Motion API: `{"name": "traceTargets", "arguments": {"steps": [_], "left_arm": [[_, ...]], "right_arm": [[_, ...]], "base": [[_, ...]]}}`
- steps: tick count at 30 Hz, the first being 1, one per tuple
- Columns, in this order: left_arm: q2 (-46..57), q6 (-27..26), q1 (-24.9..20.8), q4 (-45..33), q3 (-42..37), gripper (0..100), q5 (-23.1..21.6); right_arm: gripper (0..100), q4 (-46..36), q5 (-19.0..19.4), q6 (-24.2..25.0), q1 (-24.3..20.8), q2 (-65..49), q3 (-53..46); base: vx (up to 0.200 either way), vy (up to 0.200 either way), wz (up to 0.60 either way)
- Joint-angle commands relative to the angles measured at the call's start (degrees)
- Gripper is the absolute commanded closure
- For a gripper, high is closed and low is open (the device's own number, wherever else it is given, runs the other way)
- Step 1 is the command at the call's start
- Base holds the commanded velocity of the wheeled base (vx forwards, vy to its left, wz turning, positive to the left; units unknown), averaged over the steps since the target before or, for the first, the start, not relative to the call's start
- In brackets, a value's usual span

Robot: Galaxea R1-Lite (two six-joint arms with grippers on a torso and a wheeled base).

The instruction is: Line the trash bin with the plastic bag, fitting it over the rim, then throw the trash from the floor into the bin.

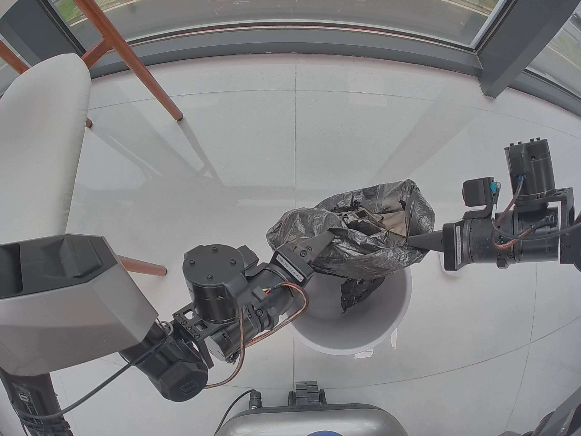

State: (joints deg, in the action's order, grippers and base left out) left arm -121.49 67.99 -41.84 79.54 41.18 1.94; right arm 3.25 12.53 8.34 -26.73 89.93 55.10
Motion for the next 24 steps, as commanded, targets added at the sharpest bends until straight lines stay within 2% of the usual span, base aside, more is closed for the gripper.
{"name": "traceTargets", "arguments": {"steps": [1, 13, 16, 17, 24], "left_arm": [[0.1, 0.1, 0.0, 0.1, 0.5, 100, -0.2], [1.0, 2.9, -0.2, -0.3, 0.6, 100, -0.1], [5.2, 2.8, -0.2, -3.6, -1.3, 100, -0.1], [9.1, 2.8, -0.1, -7.8, -2.0, 100, -0.3], [15.8, 2.5, 2.2, -18.5, -2.1, 100, -1.0]], "right_arm": [[100, 0.1, -0.1, 0.0, 0.0, 0.2, 0.1], [100, 0.1, -0.1, -0.1, 0.4, -0.1, 0.0], [100, -0.1, -0.1, -0.1, 0.4, -0.4, -0.5], [100, -0.4, -0.1, -0.1, 0.4, -0.6, -1.0], [100, 0.3, -0.1, -1.3, 1.3, 0.5, -5.2]], "base": [[0.000, 0.000, 0.00], [0.000, 0.000, 0.00], [0.000, 0.000, 0.00], [0.000, 0.000, 0.00], [0.000, 0.000, 0.00]]}}
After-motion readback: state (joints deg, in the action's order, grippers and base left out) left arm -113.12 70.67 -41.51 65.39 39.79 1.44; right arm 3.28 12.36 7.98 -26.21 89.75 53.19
